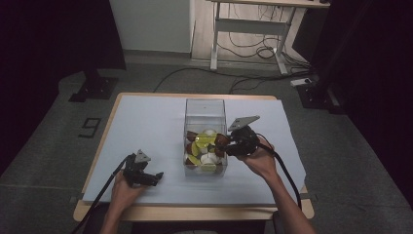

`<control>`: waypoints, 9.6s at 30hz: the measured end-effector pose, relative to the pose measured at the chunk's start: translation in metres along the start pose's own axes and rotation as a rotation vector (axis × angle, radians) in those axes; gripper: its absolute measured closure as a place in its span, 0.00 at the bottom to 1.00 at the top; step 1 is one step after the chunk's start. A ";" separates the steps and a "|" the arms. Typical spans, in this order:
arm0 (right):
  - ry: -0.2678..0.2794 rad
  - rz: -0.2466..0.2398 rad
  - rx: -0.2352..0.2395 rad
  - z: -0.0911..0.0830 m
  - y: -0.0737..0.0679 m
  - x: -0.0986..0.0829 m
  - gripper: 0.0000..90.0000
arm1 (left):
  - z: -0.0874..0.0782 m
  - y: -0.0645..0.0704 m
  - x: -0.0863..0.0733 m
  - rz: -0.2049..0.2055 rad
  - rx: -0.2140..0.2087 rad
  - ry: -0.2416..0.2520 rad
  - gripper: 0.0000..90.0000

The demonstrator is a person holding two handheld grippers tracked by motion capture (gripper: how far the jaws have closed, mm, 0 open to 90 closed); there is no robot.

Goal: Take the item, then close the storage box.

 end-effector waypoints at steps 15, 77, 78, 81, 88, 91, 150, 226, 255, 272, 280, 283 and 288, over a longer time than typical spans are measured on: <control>0.004 -0.002 -0.051 -0.016 0.014 -0.009 0.61 | 0.001 -0.002 -0.001 -0.014 0.018 -0.010 0.00; -0.035 0.139 -0.221 -0.030 0.064 -0.117 0.61 | 0.001 -0.002 -0.001 -0.016 0.019 -0.010 0.00; -0.042 0.143 -0.225 -0.028 0.065 -0.122 0.61 | 0.001 -0.002 -0.001 -0.015 0.018 -0.010 0.00; -0.050 0.150 -0.228 -0.025 0.066 -0.129 0.61 | 0.001 -0.002 -0.001 -0.016 0.019 -0.010 0.00; -0.074 0.153 -0.239 -0.019 0.068 -0.142 0.61 | 0.001 -0.002 -0.001 -0.015 0.019 -0.010 0.00; -0.085 0.157 -0.243 -0.016 0.068 -0.147 0.61 | 0.001 -0.002 -0.001 -0.015 0.019 -0.010 0.00; -0.117 0.221 -0.295 -0.041 0.059 -0.182 0.13 | 0.001 -0.001 -0.001 -0.015 0.019 -0.009 0.00; 0.016 0.203 -0.267 -0.043 0.033 -0.166 0.19 | -0.016 0.037 0.030 0.039 -0.101 0.110 0.07; 0.132 0.155 -0.092 -0.031 0.000 -0.120 0.47 | -0.023 0.074 0.067 0.114 -0.234 0.208 0.39; 0.139 0.106 0.020 -0.019 -0.019 -0.095 0.70 | -0.019 0.084 0.077 0.106 -0.286 0.231 0.60; 0.118 0.080 0.032 -0.011 -0.024 -0.091 0.80 | -0.015 0.087 0.077 0.112 -0.284 0.225 0.66; 0.118 0.078 0.039 -0.009 -0.025 -0.089 0.82 | -0.013 0.088 0.077 0.115 -0.293 0.220 0.68; 0.105 0.078 0.039 -0.009 -0.025 -0.089 0.85 | -0.011 0.090 0.079 0.118 -0.296 0.224 0.71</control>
Point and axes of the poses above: each handheld gripper's, and its own axes: z roughly forward along the jaws, x roughly out of its top, y roughly to its right, the point moved 8 cm from there along z, roughly forward along the jaws, and after that the axes turned 11 degrees about y, right-handed, at the moved point
